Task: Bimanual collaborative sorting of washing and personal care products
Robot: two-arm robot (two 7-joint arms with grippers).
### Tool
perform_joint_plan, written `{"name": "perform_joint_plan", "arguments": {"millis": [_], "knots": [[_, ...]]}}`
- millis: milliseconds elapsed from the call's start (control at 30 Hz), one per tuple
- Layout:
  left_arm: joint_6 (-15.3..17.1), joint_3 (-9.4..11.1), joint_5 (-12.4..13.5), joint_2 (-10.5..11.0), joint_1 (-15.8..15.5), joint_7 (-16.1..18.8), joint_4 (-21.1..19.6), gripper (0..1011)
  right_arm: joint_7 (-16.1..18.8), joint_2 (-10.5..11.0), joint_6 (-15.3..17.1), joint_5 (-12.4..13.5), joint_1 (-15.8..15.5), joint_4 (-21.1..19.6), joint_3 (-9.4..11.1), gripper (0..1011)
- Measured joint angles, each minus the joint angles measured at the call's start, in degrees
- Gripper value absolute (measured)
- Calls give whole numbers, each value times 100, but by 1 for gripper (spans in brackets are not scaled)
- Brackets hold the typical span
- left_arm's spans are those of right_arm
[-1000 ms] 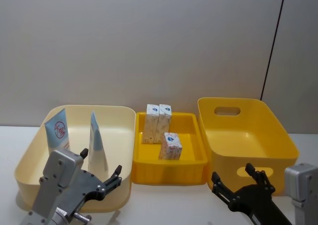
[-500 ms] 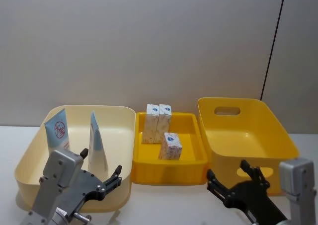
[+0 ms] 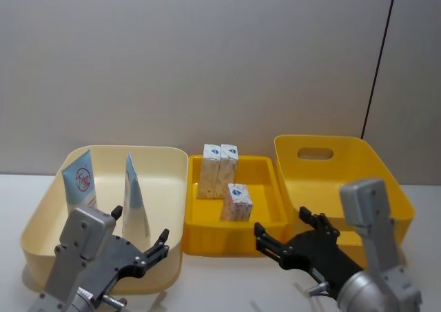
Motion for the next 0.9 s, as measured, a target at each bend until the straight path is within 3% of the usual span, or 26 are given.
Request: {"name": "perform_joint_plan", "arguments": {"millis": [333, 433, 633, 900], "knots": [[0, 0, 0, 0, 0, 0, 0, 1003, -142, -264, 1018, -12, 527, 238, -67, 1001], [0, 0, 0, 0, 0, 0, 0, 1003, -295, -461, 1450, -11, 777, 403, -38, 1001], [0, 0, 0, 0, 0, 0, 0, 1003, -511, -779, 1955, -8, 1190, 722, -5, 1001], [0, 0, 0, 0, 0, 0, 0, 1003, -672, -1152, 2243, -21, 1696, 1197, -10, 1001]]}}
